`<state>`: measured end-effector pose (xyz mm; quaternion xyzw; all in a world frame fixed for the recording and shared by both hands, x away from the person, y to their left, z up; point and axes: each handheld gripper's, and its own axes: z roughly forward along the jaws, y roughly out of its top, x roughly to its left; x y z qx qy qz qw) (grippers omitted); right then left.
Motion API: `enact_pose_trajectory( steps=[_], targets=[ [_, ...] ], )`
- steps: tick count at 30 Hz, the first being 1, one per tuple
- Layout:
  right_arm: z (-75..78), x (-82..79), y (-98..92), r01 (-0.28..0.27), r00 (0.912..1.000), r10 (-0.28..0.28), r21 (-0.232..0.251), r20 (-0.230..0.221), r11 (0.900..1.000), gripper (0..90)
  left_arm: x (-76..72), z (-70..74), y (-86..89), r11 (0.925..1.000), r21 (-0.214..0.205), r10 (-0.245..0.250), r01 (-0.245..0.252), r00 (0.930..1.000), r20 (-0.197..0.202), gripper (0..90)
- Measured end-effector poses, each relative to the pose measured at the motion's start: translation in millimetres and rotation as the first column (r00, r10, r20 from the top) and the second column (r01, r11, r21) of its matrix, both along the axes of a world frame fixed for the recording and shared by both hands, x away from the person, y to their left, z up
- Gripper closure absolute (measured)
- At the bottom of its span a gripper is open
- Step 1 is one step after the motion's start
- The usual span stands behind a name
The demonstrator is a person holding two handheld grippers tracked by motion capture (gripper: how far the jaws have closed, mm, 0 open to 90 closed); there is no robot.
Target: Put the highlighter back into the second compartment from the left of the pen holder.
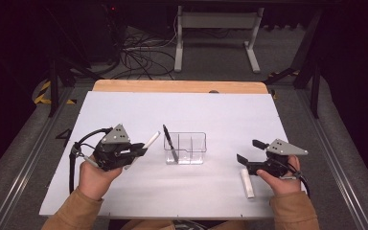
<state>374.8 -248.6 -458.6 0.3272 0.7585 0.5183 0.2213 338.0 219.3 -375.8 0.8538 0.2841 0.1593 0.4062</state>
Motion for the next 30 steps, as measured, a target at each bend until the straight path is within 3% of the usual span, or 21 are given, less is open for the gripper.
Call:
enact_pose_trajectory(
  steps=[4,10,17,22,25,26,30],
  targets=[
    [-0.1,0.1,0.0,0.000,1.0000,0.000,-0.001,0.000,1.0000,14.1,-1.4,4.2,-0.2,0.9988,-0.049,-0.003,0.004,0.9994,0.035,78.5],
    [0.1,-0.1,-0.2,0.001,1.0000,-0.001,0.000,0.001,1.0000,14.1,0.1,8.5,0.7,0.9898,-0.137,-0.028,0.039,0.9966,0.077,78.5],
    [0.0,0.0,-0.1,0.000,1.0000,0.000,-0.001,0.000,1.0000,14.1,7.9,7.1,-3.0,0.9710,-0.233,-0.035,0.056,0.9952,0.092,78.4],
    [-0.1,0.1,-0.2,0.000,1.0000,0.000,-0.002,0.000,1.0000,14.1,10.2,7.1,-7.7,0.9506,-0.305,-0.031,0.058,0.9950,0.095,78.4],
    [-0.2,0.1,0.1,-0.001,1.0000,0.001,-0.001,0.000,1.0000,14.2,14.1,7.7,-8.7,0.9420,-0.328,-0.036,0.070,0.9934,0.109,78.3],
    [-0.2,0.1,0.0,-0.002,1.0000,0.002,-0.002,0.000,1.0000,14.1,14.7,7.5,-10.4,0.9353,-0.347,-0.037,0.069,0.9944,0.100,78.4],
    [-0.2,0.1,0.1,-0.001,1.0000,0.001,-0.001,0.000,1.0000,14.1,17.9,7.8,-15.3,0.9253,-0.371,-0.039,0.078,0.9930,0.112,78.4]
  ],
)
